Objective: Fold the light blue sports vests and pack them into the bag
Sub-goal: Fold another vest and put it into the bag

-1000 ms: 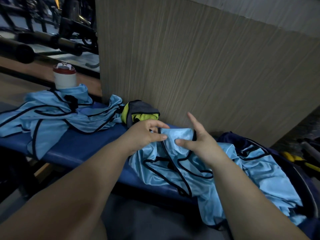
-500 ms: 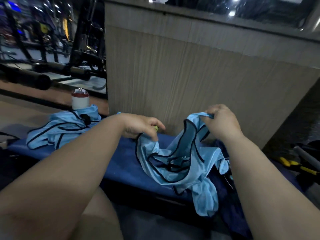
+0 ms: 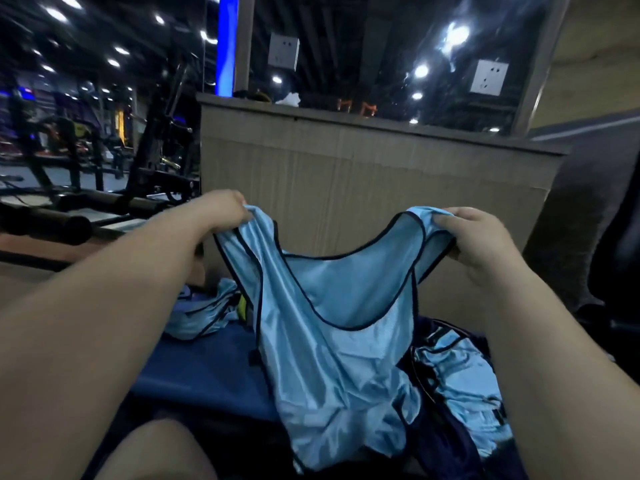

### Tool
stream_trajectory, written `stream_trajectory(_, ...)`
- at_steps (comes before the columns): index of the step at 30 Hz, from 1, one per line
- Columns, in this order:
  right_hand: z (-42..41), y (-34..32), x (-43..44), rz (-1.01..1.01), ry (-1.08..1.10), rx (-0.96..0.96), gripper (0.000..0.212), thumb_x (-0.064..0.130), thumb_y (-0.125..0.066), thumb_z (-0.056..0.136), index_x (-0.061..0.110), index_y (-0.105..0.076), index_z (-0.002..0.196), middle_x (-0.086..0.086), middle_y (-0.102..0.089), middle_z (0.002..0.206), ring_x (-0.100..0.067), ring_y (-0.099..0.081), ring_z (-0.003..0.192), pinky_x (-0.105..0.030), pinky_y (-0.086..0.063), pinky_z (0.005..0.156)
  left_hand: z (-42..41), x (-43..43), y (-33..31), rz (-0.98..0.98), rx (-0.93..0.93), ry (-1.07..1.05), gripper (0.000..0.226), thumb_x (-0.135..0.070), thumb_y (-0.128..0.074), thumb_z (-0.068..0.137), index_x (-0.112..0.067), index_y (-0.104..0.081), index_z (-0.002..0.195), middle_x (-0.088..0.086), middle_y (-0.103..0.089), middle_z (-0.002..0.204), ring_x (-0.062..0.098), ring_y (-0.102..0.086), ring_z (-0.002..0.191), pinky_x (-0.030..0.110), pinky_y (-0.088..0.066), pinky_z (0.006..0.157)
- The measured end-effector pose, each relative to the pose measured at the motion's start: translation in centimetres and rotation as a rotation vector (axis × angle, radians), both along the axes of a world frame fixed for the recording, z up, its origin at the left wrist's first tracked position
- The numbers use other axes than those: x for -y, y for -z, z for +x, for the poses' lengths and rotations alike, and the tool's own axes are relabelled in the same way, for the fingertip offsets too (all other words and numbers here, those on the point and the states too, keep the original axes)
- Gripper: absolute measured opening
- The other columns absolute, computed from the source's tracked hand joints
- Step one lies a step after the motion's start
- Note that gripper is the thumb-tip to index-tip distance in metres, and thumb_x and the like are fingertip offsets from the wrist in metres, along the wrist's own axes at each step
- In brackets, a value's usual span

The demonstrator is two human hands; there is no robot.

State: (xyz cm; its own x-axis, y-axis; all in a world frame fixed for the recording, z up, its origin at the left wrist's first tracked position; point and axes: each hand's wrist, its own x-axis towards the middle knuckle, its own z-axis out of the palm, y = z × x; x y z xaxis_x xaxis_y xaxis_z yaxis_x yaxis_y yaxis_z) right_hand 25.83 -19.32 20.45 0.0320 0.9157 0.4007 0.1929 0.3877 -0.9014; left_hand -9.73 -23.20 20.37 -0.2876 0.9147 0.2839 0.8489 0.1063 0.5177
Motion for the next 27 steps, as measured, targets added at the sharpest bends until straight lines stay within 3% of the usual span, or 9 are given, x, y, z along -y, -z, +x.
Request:
stream_trajectory(3,0.5,-0.8,1.0,-0.066,-0.082,-0.254,0.005,0.015,-0.063,0.090,0.013,-0.068,0.087,-0.005,-0.070,0.084,-0.020,-0.066,0.077,-0.032,-0.051,0.072,-0.3,1.3,-2.3,0.211,0.017,-0.120,0.024,-0.014,-0.051,0.095,0.001,-0.062,0.110,0.025,-0.061,0.112,0.037,-0.056,0.103,0.036,-0.041,0.075)
stream_trajectory(7,1.0,-1.3,2.4,-0.108,-0.119,-0.435,0.007,0.011,-0.058,0.090,0.010,-0.062,0.086,-0.005,-0.067,0.080,-0.020,-0.065,0.068,-0.029,-0.051,0.063,-1.0,2.4,-3.7,0.373,0.091,-0.161,0.020,-0.016,-0.053,0.093,-0.009,-0.065,0.106,0.015,-0.063,0.110,0.032,-0.056,0.105,0.031,-0.038,0.075)
stream_trajectory(11,1.8,-0.9,2.6,-0.103,-0.085,-0.465,0.005,0.011,-0.060,0.087,0.008,-0.064,0.088,-0.013,-0.066,0.093,-0.028,-0.063,0.081,-0.037,-0.052,0.075,-0.7,2.5,-3.0,0.342,0.083,-0.096,0.012,-0.014,-0.056,0.091,-0.017,-0.066,0.098,0.009,-0.064,0.105,0.028,-0.058,0.100,0.033,-0.043,0.079)
stream_trajectory(13,2.1,-0.4,2.3,-0.135,-0.067,-0.467,0.016,0.013,-0.063,0.087,0.003,-0.065,0.099,-0.015,-0.069,0.106,-0.030,-0.067,0.092,-0.042,-0.055,0.084,-0.5,2.1,-2.1,0.301,0.088,-0.057,0.010,-0.014,-0.059,0.090,-0.021,-0.066,0.093,0.006,-0.065,0.103,0.024,-0.059,0.096,0.031,-0.044,0.076)
stream_trajectory(16,2.6,0.1,2.0,-0.166,-0.066,-0.449,0.032,0.016,-0.065,0.088,0.000,-0.062,0.115,-0.016,-0.069,0.114,-0.028,-0.070,0.091,-0.038,-0.056,0.075,-0.2,1.3,-1.2,0.315,0.095,-0.058,0.013,-0.014,-0.059,0.091,-0.024,-0.067,0.094,0.003,-0.065,0.102,0.021,-0.058,0.092,0.031,-0.044,0.074)
stream_trajectory(19,2.9,-0.1,2.4,-0.147,-0.194,-0.523,0.030,0.017,-0.059,0.092,0.002,-0.062,0.118,-0.013,-0.070,0.114,-0.027,-0.070,0.094,-0.037,-0.056,0.076,0.0,0.8,-1.1,0.457,0.139,-0.146,0.017,-0.016,-0.055,0.094,-0.025,-0.068,0.100,-0.001,-0.062,0.101,0.021,-0.057,0.091,0.033,-0.046,0.074)
stream_trajectory(22,3.0,-0.8,3.4,-0.066,-0.372,-0.606,0.024,0.019,-0.054,0.094,0.006,-0.066,0.109,-0.010,-0.072,0.104,-0.025,-0.070,0.093,-0.038,-0.057,0.082,-0.3,0.3,-1.7,0.659,0.313,-0.203,0.024,-0.013,-0.049,0.093,-0.027,-0.066,0.104,-0.002,-0.063,0.105,0.023,-0.059,0.092,0.036,-0.051,0.079)
stream_trajectory(24,2.6,-0.7,3.4,-0.052,-0.415,-0.583,0.017,0.017,-0.053,0.095,0.009,-0.068,0.099,-0.008,-0.073,0.093,-0.022,-0.071,0.085,-0.038,-0.059,0.080,-0.1,0.2,-2.0,0.675,0.327,-0.229,0.030,-0.010,-0.044,0.092,-0.024,-0.064,0.110,0.000,-0.062,0.109,0.024,-0.058,0.094,0.035,-0.051,0.082)
stream_trajectory(27,1.4,1.0,2.0,-0.127,-0.284,-0.279,0.017,0.010,-0.047,0.100,0.013,-0.062,0.092,-0.007,-0.068,0.079,-0.020,-0.066,0.069,-0.033,-0.059,0.063,0.6,-0.8,-0.8,0.459,0.215,-0.194,0.029,-0.008,-0.045,0.091,-0.019,-0.063,0.110,0.008,-0.062,0.116,0.029,-0.057,0.104,0.034,-0.048,0.085)
